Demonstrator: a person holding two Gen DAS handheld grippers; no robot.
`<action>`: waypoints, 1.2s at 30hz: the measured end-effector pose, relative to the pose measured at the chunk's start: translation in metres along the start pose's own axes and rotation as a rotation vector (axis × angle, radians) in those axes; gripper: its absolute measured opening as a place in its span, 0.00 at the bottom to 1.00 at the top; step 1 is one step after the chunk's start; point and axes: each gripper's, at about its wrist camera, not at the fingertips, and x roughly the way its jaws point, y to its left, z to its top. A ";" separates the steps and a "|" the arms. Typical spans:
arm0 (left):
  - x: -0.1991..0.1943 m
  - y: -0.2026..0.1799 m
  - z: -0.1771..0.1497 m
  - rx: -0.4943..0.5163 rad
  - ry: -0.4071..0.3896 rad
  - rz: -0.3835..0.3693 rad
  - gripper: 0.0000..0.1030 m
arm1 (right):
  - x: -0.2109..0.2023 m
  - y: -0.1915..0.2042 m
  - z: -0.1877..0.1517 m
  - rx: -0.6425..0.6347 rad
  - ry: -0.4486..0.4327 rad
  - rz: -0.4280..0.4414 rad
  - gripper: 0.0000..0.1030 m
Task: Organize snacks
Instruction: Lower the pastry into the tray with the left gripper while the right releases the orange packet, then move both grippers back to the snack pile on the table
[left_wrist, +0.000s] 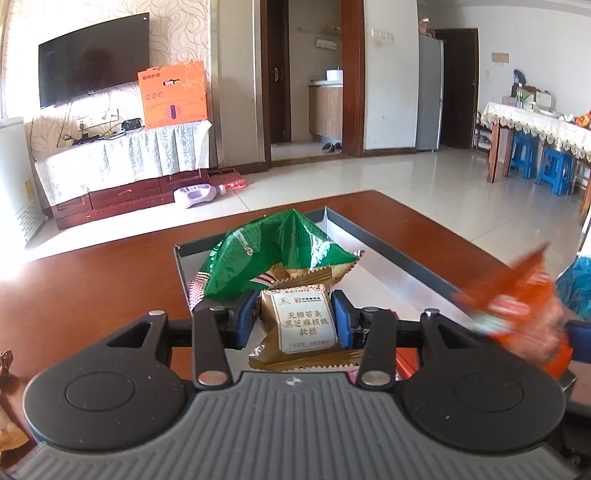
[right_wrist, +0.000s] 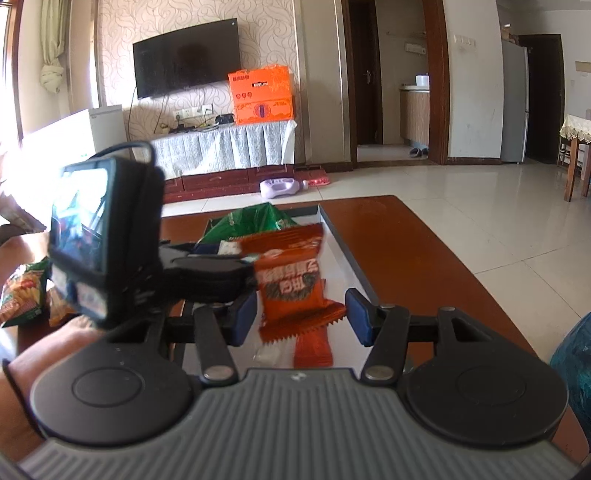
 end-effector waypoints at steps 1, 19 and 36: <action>0.002 0.000 0.002 0.000 0.007 0.002 0.50 | 0.000 0.000 0.000 -0.003 0.002 -0.001 0.54; 0.001 0.001 -0.012 0.057 0.021 0.010 0.75 | 0.023 0.004 -0.015 -0.028 0.148 0.037 0.53; -0.040 0.004 -0.041 0.167 0.035 -0.032 0.74 | 0.018 0.031 -0.024 -0.132 0.279 0.038 0.54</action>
